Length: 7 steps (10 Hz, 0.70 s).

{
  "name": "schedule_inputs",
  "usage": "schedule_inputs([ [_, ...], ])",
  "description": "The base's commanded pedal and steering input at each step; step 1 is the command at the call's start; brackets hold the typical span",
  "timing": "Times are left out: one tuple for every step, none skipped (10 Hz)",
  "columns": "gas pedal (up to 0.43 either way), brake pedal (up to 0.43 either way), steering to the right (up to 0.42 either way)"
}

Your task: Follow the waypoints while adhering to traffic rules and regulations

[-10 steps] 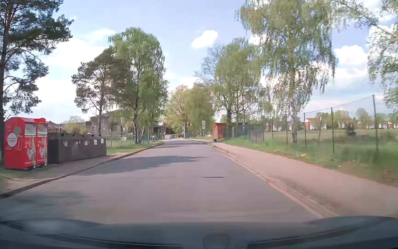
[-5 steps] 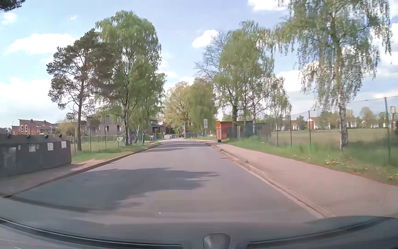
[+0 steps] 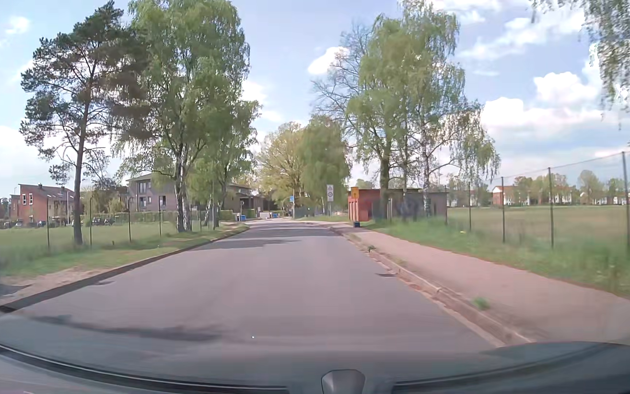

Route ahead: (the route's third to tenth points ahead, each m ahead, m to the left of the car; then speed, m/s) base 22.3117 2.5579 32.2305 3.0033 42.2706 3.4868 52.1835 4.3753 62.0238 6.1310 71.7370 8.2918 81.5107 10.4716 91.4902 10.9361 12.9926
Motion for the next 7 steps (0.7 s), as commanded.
schedule_inputs([
  [0.028, 0.000, -0.007],
  [0.028, 0.000, -0.008],
  [0.028, 0.000, -0.007],
  [0.008, 0.000, -0.007],
  [0.008, 0.000, -0.007],
  [0.008, 0.000, -0.006],
  [0.008, 0.000, -0.005],
])
